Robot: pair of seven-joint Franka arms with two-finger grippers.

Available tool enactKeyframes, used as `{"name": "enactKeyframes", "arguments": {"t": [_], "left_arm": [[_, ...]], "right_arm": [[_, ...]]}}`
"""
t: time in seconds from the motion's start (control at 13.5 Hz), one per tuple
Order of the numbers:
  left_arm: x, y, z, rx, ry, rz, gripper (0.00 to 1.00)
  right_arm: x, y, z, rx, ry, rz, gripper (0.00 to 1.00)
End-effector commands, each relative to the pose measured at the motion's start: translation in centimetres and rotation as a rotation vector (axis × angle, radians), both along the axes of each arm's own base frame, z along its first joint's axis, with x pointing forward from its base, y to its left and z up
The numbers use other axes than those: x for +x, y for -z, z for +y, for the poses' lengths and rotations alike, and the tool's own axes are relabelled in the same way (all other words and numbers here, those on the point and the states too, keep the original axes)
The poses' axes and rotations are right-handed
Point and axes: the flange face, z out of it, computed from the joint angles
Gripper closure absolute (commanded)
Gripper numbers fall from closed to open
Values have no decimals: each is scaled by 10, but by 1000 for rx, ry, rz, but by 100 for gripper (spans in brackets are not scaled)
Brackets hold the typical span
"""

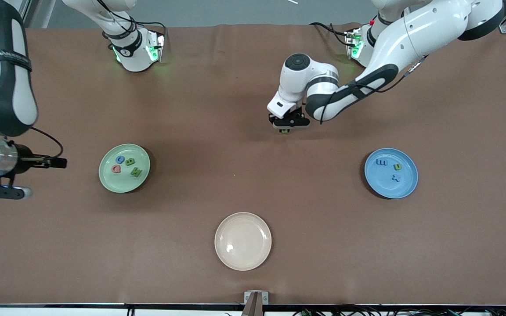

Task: Sort upper and lower case letters into plates
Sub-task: 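Carry the green p toward the blue plate while the right gripper withdraws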

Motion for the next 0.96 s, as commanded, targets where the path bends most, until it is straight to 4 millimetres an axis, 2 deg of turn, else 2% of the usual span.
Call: {"name": "enactKeyframes", "arguments": {"t": [0.0, 0.3, 0.52, 0.67, 0.89], "left_arm": [[26, -7, 20, 14, -2, 1, 98], [60, -5, 64, 41, -8, 19, 98], [80, 3, 109, 105, 25, 43, 98], [90, -1, 135, 103, 40, 52, 98], [108, -11, 180, 114, 63, 62, 98]], "right_arm": [[5, -19, -5, 7, -39, -19, 0], [9, -41, 8, 6, -58, -70, 0], [12, -36, 25, 8, -65, -69, 0], [11, -37, 32, 13, -74, -63, 0], [3, -40, 31, 44, -53, -33, 0]]}}
